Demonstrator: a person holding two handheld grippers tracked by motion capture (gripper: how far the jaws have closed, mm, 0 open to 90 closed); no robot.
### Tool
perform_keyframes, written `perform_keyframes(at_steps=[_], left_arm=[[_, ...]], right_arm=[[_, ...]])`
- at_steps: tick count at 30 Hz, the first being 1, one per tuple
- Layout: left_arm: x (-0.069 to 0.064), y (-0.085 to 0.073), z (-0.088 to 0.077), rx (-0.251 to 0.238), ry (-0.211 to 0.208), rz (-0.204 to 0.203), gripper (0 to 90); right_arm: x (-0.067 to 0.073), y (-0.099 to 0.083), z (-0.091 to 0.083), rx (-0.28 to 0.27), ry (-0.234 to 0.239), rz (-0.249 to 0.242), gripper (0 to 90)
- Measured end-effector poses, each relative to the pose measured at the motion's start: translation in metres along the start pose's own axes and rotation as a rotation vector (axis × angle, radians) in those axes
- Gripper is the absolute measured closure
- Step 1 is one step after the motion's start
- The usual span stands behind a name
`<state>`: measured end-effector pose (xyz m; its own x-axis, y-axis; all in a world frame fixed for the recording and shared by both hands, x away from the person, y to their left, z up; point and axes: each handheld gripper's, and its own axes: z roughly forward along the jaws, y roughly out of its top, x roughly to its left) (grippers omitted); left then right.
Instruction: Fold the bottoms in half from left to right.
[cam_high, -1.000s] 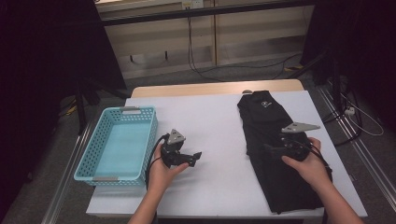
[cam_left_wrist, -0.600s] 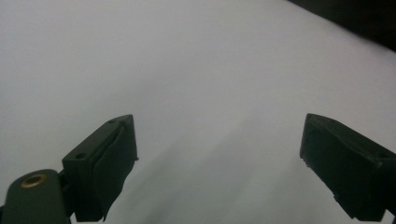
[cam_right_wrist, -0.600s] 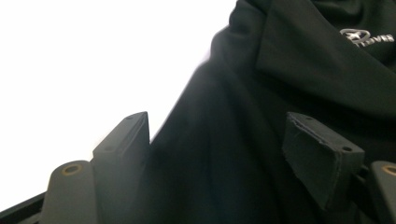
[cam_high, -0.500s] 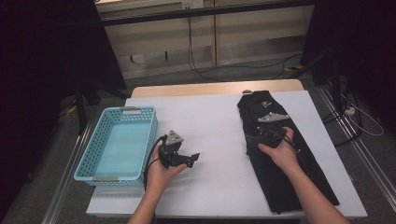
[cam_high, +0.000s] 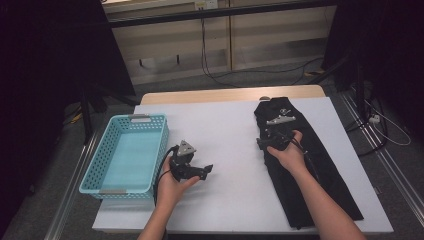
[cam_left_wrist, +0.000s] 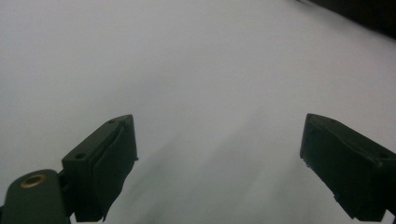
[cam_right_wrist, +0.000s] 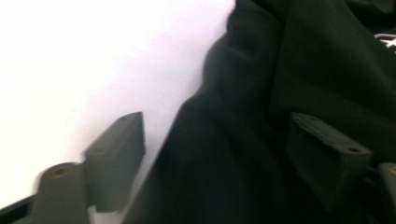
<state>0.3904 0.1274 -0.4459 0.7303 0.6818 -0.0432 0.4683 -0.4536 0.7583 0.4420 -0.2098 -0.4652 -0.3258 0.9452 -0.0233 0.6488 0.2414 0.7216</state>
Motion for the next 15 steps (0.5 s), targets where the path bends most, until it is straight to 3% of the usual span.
perform_keyframes(at_steps=[5,11,13,15], left_arm=[[0.001,0.0,-0.001,-0.002,0.006,-0.005,10.9],[0.001,-0.001,-0.003,-0.007,0.008,-0.005,11.1],[0.001,-0.001,-0.004,-0.006,0.008,-0.003,11.1],[0.001,-0.001,-0.003,-0.006,0.009,-0.002,11.3]], right_arm=[[-0.005,-0.001,-0.002,-0.012,0.003,0.02,33.2],[-0.014,-0.004,-0.005,-0.038,-0.033,0.065,66.4],[-0.019,-0.005,-0.006,-0.04,-0.033,0.077,77.7],[-0.024,-0.005,-0.007,-0.046,-0.012,0.104,83.5]])
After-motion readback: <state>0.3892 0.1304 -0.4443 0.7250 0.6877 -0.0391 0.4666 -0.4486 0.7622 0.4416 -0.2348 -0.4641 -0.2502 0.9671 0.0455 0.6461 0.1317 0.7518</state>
